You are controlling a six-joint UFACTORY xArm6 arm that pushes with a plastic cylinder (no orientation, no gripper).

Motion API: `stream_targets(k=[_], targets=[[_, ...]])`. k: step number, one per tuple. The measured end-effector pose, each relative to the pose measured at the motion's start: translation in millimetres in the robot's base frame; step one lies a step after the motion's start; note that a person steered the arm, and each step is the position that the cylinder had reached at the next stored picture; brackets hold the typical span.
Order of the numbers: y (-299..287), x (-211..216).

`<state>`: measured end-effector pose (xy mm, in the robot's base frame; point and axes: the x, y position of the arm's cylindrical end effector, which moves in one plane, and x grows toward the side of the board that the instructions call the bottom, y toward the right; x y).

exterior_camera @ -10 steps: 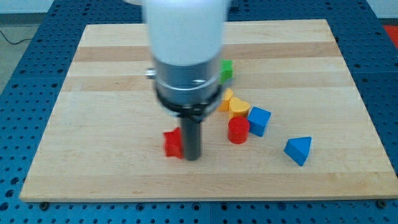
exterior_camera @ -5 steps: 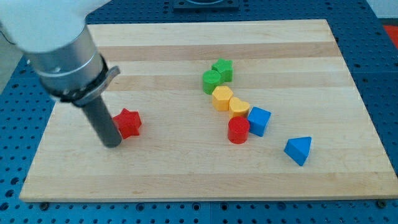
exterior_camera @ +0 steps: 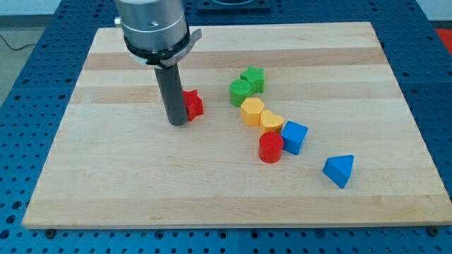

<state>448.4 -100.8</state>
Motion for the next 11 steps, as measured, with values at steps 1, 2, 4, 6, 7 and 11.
stream_targets(k=[1, 2, 4, 6, 7, 11], targets=[[-44.5, 6.6], [-64.0, -15.6], [5.1, -41.9], [13.4, -31.6], [13.4, -4.5], [36.6, 33.7]])
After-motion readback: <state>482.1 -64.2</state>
